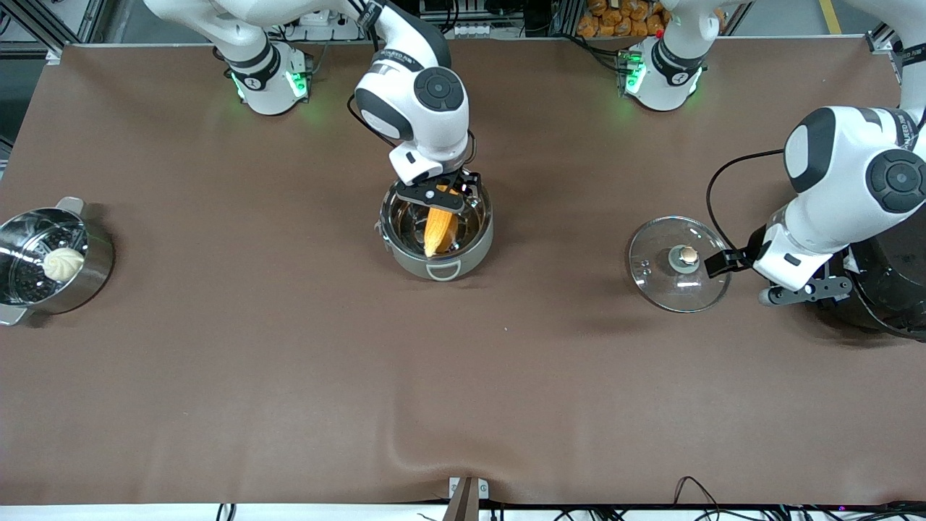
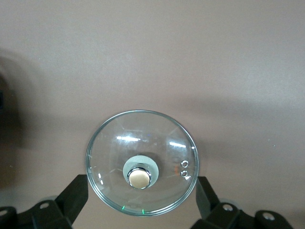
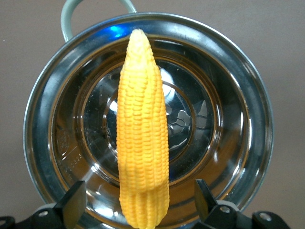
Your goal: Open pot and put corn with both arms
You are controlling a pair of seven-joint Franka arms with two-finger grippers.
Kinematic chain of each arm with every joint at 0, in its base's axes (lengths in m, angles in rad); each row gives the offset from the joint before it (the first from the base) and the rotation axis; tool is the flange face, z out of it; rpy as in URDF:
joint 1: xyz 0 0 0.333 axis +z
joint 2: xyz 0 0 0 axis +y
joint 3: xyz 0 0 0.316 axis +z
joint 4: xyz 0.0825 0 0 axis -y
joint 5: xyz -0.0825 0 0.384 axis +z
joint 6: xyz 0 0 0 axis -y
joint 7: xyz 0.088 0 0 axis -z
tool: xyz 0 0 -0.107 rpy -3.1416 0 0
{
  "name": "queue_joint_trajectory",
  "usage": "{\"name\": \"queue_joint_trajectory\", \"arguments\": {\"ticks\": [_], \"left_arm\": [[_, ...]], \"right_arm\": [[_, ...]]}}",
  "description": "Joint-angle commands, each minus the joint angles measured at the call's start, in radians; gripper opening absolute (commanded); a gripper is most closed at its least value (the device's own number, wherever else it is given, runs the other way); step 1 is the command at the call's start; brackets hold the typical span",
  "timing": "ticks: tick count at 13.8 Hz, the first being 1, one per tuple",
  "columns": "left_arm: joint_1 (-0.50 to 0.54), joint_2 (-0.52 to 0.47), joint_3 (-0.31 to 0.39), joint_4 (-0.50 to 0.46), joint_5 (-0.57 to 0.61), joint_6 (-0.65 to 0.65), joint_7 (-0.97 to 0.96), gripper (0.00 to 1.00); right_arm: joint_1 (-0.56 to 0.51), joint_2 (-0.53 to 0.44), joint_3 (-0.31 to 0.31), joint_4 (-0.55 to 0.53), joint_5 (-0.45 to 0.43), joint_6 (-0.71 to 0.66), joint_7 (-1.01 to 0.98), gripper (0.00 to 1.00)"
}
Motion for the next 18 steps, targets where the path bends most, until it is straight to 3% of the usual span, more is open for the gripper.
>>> {"name": "queue_joint_trajectory", "arguments": {"ticks": [1, 2, 4, 5, 8, 11, 15, 18], "left_arm": [[0.002, 0.004, -0.006, 0.02, 0.015, -0.041, 0.007, 1.0], [0.003, 0.004, -0.006, 0.02, 0.015, -0.043, 0.007, 1.0], [0.002, 0.004, -0.006, 0.02, 0.015, -0.043, 0.007, 1.0], [0.003, 0.004, -0.006, 0.02, 0.015, -0.043, 0.007, 1.0], [0.003, 0.003, -0.006, 0.02, 0.015, -0.043, 0.007, 1.0], [0.003, 0.003, -0.006, 0.02, 0.015, -0.045, 0.007, 1.0], [0.012, -0.004, -0.003, 0.034, 0.015, -0.048, 0.024, 1.0], [0.014, -0.002, 0.003, 0.063, 0.013, -0.089, 0.046, 1.0]], "right_arm": [[-0.065, -0.053, 0.007, -0.002, -0.012, 0.007, -0.011, 1.0], [-0.113, -0.094, 0.009, -0.001, 0.009, -0.004, -0.084, 1.0], [-0.205, -0.194, -0.034, 0.021, 0.17, -0.071, -0.291, 1.0], [-0.213, -0.238, -0.109, 0.03, 0.227, -0.111, -0.401, 1.0], [-0.217, -0.329, -0.299, 0.033, 0.259, -0.196, -0.679, 1.0], [-0.28, -0.368, -0.449, 0.062, 0.31, -0.252, -0.963, 1.0], [-0.299, -0.375, -0.56, 0.084, 0.31, -0.283, -1.091, 1.0], [-0.378, -0.366, -0.573, 0.079, 0.31, -0.276, -1.224, 1.0]]}}
